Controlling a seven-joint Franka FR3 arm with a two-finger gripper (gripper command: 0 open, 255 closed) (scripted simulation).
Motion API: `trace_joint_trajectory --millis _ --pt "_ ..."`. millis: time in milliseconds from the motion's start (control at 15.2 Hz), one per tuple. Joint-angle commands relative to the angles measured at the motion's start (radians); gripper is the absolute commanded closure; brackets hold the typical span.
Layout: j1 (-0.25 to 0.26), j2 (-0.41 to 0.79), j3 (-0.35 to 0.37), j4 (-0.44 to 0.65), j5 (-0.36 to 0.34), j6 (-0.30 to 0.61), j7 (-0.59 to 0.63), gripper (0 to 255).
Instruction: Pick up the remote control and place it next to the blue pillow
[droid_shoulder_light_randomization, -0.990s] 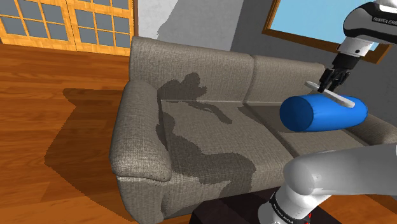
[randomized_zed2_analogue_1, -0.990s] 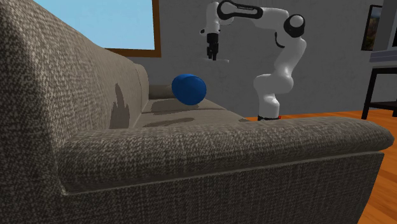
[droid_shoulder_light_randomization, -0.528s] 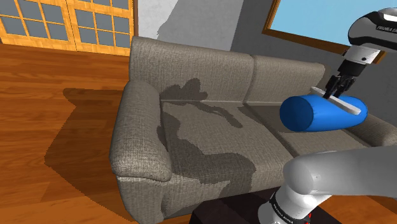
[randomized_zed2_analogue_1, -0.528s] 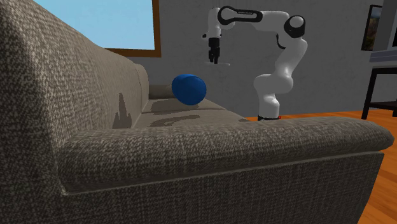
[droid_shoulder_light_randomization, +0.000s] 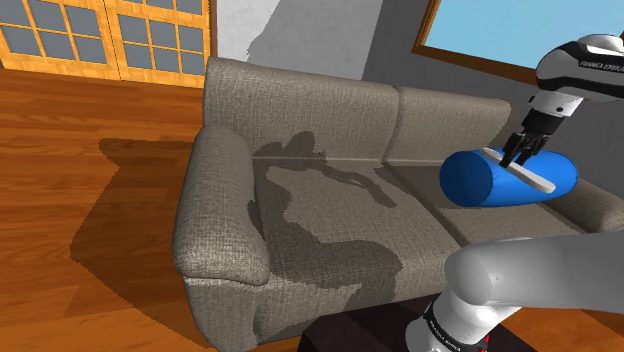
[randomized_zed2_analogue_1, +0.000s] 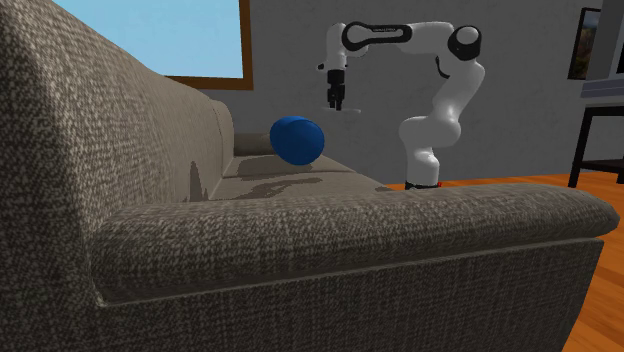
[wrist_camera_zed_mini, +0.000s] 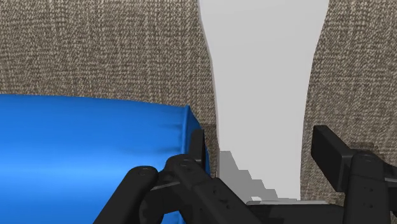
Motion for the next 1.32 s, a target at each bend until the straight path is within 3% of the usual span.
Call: trace_joint_trajectory --millis 0,1254 --pt "-0.004 -0.007 -0.005 -0.032 -0.007 0.026 0.004 255" --pt "-0.024 -0.009 -0.093 -0.271 -0.074 0.269 0.022 255"
